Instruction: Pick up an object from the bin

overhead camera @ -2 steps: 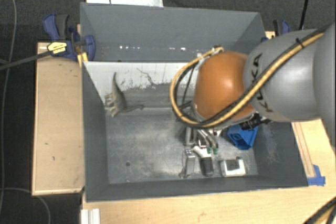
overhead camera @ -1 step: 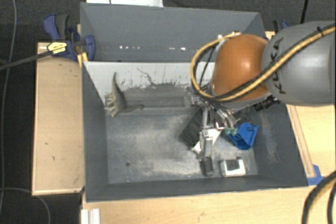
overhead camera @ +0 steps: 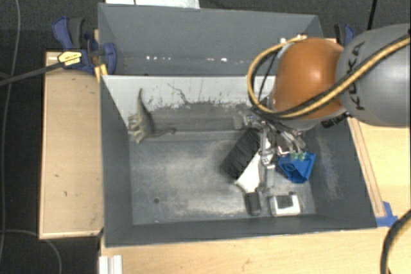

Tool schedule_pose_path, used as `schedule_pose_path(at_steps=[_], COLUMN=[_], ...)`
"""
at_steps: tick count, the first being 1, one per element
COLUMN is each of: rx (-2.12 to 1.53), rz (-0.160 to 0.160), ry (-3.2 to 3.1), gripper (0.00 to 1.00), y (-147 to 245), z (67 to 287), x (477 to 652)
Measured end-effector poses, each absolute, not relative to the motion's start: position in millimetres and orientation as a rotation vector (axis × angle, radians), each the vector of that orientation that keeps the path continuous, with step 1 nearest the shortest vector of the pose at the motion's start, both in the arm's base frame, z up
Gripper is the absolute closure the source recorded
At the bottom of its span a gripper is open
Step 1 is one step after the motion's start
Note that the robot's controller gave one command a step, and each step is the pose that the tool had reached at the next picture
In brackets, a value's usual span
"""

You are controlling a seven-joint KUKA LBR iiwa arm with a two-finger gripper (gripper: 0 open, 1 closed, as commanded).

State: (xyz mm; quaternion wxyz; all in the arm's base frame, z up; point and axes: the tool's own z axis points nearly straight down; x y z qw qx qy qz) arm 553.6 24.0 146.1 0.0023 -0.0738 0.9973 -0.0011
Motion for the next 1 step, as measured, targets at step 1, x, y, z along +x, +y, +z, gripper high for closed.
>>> schedule_pose_path(at_steps=[1], rx=[-0.408], rz=[0.001], ry=[3.111], gripper=[0.00], y=[29.5], z=[135.4], x=[553.9])
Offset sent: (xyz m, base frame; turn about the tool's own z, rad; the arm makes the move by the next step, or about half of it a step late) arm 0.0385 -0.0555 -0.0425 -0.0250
